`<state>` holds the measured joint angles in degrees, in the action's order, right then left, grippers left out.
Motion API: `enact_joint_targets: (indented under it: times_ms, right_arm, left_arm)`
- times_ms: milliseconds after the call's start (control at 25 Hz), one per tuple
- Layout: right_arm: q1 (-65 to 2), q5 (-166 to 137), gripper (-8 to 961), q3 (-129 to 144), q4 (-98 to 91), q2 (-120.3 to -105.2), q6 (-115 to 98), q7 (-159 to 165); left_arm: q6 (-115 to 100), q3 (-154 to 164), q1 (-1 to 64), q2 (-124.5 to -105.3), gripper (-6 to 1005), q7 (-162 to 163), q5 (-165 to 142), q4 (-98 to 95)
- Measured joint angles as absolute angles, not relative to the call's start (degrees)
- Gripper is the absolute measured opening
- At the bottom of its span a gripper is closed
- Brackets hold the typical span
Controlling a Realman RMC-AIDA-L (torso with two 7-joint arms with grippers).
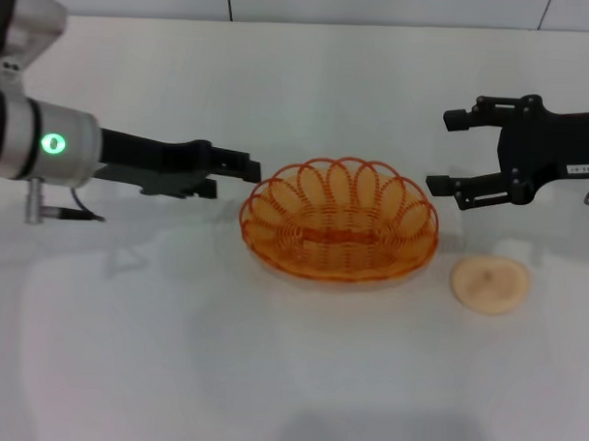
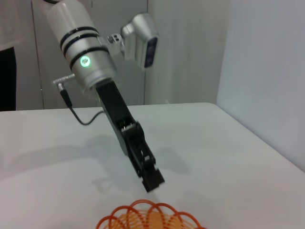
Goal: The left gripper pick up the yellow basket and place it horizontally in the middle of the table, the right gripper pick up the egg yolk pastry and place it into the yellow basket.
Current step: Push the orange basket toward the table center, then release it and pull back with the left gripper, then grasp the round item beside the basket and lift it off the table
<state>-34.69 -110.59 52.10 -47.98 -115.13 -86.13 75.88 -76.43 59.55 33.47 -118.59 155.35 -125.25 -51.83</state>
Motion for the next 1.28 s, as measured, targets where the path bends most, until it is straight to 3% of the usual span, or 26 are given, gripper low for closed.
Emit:
enact_joint_targets:
  times_ms: [280,560,800,1040,1280]
  right_arm:
    - [-32.66,-108.71,855,51.99,-49.11,-114.66,-87.49,77.83]
    - [-30.26,-108.96,855,51.94,-54.16,-113.4,-91.2,83.9]
    - [-29.94,-109.23,855,51.86,-55.62,-112.32,-93.77,86.47]
    - [-29.77,-109.81,855,51.85,-55.78,-111.79,-94.25,86.62]
    - [-29.46,-112.05,854,51.84,-55.88,-111.23,-94.6,87.25]
  left_arm:
    - [-82.53,49.94,28.04,-117.14,803,133.69,-116.43,-59.86]
    - [-91.42,40.52,22.34,-116.51,798,100.51,-102.55,-58.43]
    - [-105.89,40.24,21.62,-112.53,799,89.0,-102.37,-57.91]
    - [-112.94,41.7,21.38,-109.94,799,85.25,-111.69,-59.55]
    - [-113.71,43.02,19.55,-109.93,800,85.26,-115.4,-63.08]
